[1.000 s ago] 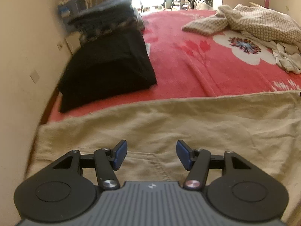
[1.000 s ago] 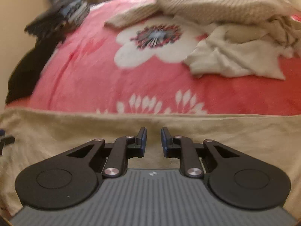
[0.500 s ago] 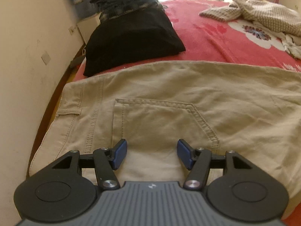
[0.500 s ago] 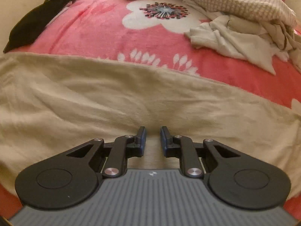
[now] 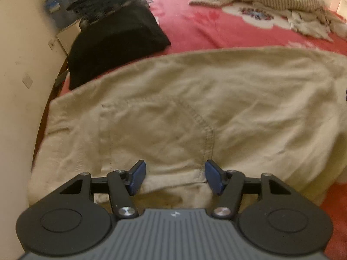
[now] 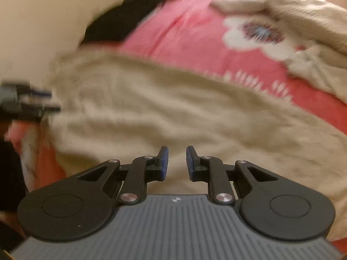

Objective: Fold clothes

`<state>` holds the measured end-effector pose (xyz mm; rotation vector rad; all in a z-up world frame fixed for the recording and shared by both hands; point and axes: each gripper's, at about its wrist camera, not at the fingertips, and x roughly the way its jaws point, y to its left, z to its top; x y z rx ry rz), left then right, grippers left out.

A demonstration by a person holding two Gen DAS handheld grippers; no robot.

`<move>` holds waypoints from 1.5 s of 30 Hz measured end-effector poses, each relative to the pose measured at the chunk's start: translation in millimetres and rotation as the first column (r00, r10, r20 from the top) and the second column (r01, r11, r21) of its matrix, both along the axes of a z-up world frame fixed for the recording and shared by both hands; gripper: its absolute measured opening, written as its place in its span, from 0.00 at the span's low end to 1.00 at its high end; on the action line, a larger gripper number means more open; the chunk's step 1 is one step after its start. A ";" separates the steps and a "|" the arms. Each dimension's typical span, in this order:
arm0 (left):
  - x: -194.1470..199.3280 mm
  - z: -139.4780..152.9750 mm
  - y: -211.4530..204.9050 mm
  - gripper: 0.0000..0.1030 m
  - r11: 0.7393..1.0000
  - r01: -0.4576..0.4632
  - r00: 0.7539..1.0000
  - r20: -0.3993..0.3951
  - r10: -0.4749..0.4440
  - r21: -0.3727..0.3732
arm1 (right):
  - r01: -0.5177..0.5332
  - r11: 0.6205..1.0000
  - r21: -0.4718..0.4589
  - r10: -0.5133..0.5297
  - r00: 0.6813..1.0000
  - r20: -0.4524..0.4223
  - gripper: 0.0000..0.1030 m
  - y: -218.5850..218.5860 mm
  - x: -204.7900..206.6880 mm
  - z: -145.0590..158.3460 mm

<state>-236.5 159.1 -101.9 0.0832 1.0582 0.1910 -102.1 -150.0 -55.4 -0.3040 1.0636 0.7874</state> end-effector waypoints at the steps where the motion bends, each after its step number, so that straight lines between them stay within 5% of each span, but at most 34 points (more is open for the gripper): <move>1: -0.2 -3.0 -2.1 0.63 1.000 0.013 1.000 -0.010 -0.013 -0.001 | -0.015 0.999 -0.045 0.014 1.000 -0.012 0.16 5.1 -0.3 -11.2; 3: -0.2 -0.9 -4.5 0.63 1.000 0.019 1.000 -0.014 -0.019 0.012 | -0.025 0.990 -0.139 0.024 1.000 -0.009 0.16 10.4 -3.2 -38.6; 5: -0.6 6.1 -6.1 0.62 0.999 0.031 0.999 -0.014 -0.031 0.028 | -0.009 0.990 -0.139 0.010 1.000 0.007 0.16 11.0 -6.1 -41.8; 8: -5.2 24.3 -11.9 0.59 0.995 0.059 0.998 0.021 -0.061 0.084 | 0.052 0.991 -0.125 -0.050 0.999 0.023 0.16 10.0 -6.8 -32.4; 13: -2.7 48.0 -28.7 0.59 0.987 0.160 0.984 0.070 -0.162 0.026 | 0.049 0.996 -0.081 -0.040 0.992 0.118 0.16 12.8 -31.1 1.3; 17: 8.8 26.1 -52.6 0.60 0.971 0.240 0.971 0.001 -0.240 -0.008 | -0.007 0.996 -0.084 0.014 0.997 0.075 0.16 16.3 -39.3 -3.4; 21: 8.1 -3.0 -63.8 0.60 0.968 0.251 0.967 -0.047 -0.250 0.011 | -0.051 0.981 -0.186 0.058 0.998 0.034 0.16 25.1 -52.5 -36.6; 24: 7.2 5.8 -60.4 0.59 0.972 0.234 0.972 -0.039 -0.234 -0.004 | -0.061 0.976 -0.207 0.074 0.996 0.059 0.16 28.9 -59.5 -37.1; 31: 10.1 44.4 -73.9 0.60 0.952 0.305 0.951 0.044 -0.305 0.006 | 0.057 0.983 -0.177 -0.031 0.989 0.147 0.16 8.7 -50.8 -6.6; 36: 47.2 27.4 -102.3 0.60 0.927 0.375 0.927 -0.016 -0.375 -0.007 | 0.242 0.960 -0.140 -0.216 0.960 0.179 0.16 -24.5 -29.5 2.0; 40: 74.3 13.0 -118.2 0.58 0.945 0.327 0.945 -0.016 -0.327 -0.007 | 0.329 0.942 -0.063 -0.320 0.940 0.119 0.16 -51.9 -14.7 -6.4; 45: 62.8 18.3 -128.0 0.59 0.965 0.247 0.968 0.073 -0.241 -0.092 | 0.456 0.884 -0.107 -0.445 0.889 0.107 0.14 -111.0 4.7 -31.1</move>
